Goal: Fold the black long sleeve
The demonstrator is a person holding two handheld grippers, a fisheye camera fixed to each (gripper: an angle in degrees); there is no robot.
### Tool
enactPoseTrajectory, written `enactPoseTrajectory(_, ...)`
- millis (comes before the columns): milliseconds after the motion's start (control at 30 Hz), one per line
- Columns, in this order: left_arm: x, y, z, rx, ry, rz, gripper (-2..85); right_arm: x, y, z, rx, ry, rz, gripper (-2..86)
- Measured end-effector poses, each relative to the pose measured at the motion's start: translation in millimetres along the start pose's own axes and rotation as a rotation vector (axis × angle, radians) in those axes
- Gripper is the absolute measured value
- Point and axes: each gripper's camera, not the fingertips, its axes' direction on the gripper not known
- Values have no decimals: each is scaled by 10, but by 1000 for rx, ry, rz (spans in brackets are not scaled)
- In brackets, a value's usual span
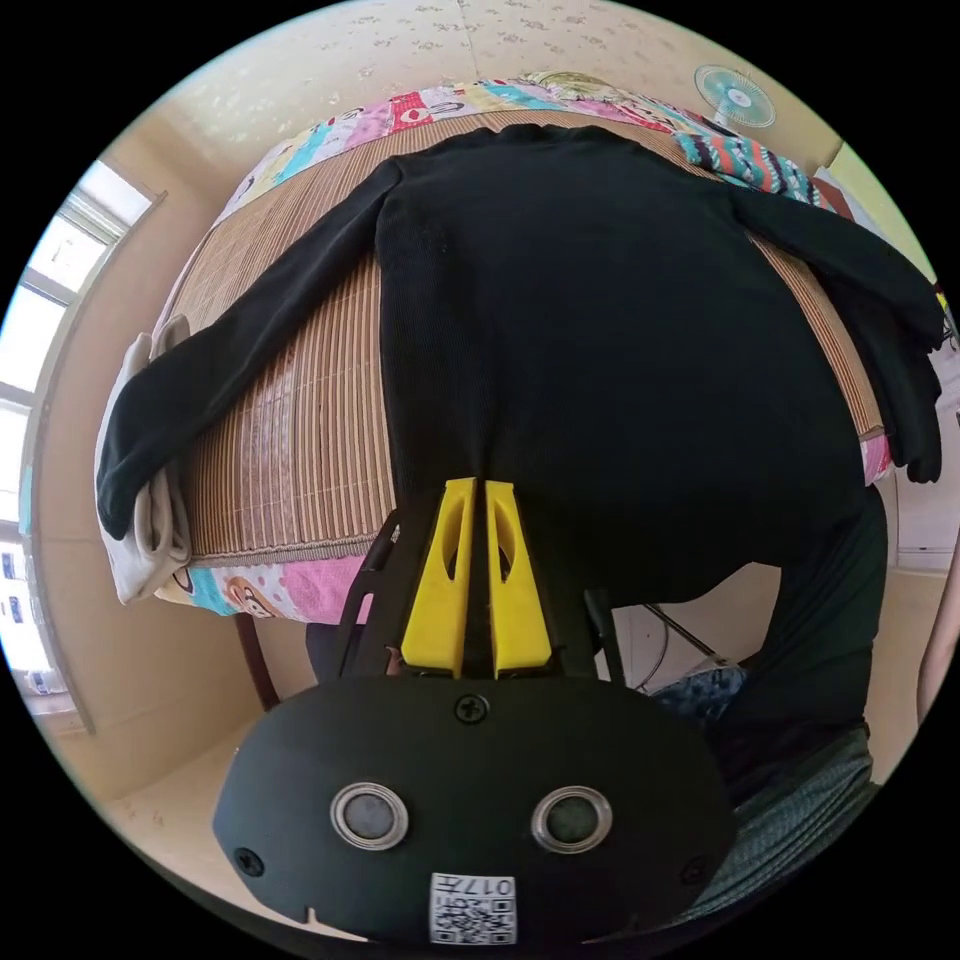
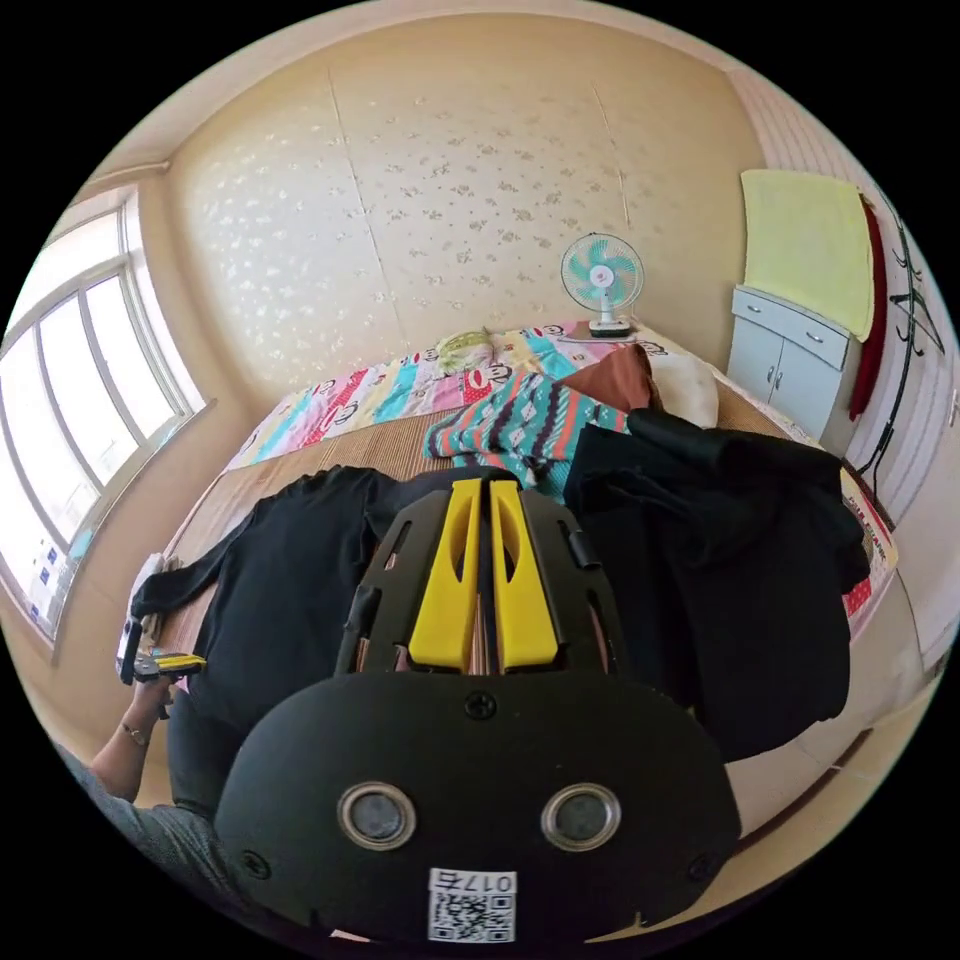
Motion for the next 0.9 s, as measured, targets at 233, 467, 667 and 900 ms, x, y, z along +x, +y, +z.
enactPoseTrajectory(233,-277,2,68,-4,62,-43,4,1237,325,993,-242,2,322,28)
enactPoseTrajectory(467,-624,21,151,-10,136,-82,5,1660,918,696,-14,-309,431,80)
enactPoseTrajectory(667,-852,58,226,-7,158,-122,5,1412,1364,744,26,-328,452,124)
enactPoseTrajectory(900,-1177,209,305,39,208,-152,4,1418,1110,1212,12,-368,547,91)
